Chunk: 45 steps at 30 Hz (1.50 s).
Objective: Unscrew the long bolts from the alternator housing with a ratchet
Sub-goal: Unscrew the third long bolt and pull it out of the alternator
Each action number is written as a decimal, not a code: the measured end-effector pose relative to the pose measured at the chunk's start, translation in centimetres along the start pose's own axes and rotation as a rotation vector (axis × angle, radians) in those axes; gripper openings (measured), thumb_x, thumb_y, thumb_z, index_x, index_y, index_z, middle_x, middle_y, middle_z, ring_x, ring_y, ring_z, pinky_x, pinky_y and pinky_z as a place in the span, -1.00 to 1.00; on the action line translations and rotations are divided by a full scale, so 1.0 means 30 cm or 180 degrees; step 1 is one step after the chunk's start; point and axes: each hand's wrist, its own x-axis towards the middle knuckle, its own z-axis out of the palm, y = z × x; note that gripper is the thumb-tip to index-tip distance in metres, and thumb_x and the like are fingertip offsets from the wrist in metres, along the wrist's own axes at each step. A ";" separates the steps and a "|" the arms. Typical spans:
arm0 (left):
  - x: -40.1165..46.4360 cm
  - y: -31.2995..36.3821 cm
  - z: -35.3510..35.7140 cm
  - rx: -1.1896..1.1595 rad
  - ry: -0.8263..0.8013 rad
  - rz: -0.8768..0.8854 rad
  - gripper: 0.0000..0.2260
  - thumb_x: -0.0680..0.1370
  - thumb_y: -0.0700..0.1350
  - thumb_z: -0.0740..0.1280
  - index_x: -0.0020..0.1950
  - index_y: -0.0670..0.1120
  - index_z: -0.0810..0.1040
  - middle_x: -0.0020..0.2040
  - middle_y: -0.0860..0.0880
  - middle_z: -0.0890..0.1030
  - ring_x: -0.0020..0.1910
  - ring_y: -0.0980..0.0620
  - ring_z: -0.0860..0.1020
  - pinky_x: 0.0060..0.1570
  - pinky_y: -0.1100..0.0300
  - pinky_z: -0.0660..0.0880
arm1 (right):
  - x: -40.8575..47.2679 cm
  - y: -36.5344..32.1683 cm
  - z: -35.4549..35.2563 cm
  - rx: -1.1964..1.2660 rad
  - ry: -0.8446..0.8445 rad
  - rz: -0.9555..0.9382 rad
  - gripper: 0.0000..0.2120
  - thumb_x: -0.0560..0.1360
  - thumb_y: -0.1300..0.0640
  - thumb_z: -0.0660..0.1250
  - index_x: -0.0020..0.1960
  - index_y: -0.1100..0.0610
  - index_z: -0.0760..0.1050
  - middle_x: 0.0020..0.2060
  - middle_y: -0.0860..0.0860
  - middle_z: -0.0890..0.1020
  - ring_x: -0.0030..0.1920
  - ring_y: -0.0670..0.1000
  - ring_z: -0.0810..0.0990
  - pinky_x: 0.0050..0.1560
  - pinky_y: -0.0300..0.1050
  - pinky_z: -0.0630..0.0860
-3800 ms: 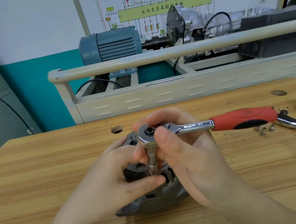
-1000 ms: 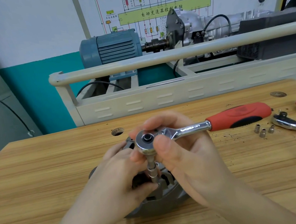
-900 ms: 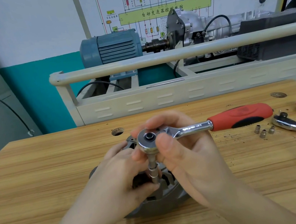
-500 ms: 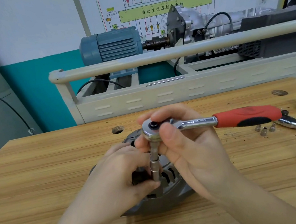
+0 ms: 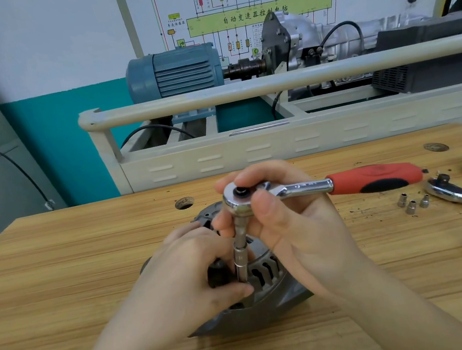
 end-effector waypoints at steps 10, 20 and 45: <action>0.005 0.024 0.003 0.0415 -0.0136 -0.0188 -0.87 0.37 0.16 0.35 -0.30 0.17 0.47 -0.22 0.25 0.52 0.03 0.36 0.30 0.12 0.66 -0.31 | 0.017 -0.003 -0.034 0.0389 0.0069 0.0257 -0.81 0.32 0.02 0.43 -0.09 0.05 0.61 -0.09 -0.01 0.65 -0.18 0.01 0.64 -0.11 -0.13 0.55; -0.006 0.017 -0.007 0.0234 -0.0125 -0.0166 -0.87 0.36 0.13 0.37 -0.25 0.10 0.56 -0.17 0.20 0.58 0.13 0.45 0.16 0.15 0.66 -0.19 | 0.010 -0.005 -0.022 0.0021 -0.0005 0.0190 -0.81 0.36 0.01 0.41 -0.05 0.02 0.59 -0.07 0.00 0.63 -0.15 0.00 0.63 -0.09 -0.13 0.54; 0.009 0.052 -0.019 -0.0891 0.0044 -0.0415 -0.58 0.26 0.29 0.21 -0.13 0.05 0.65 -0.04 0.33 0.59 0.00 0.37 0.51 0.30 0.09 0.33 | 0.007 0.006 -0.009 0.0657 0.0503 0.0597 -0.70 0.40 -0.06 0.30 -0.02 0.15 0.51 -0.17 0.04 0.67 -0.25 -0.05 0.63 -0.22 -0.21 0.56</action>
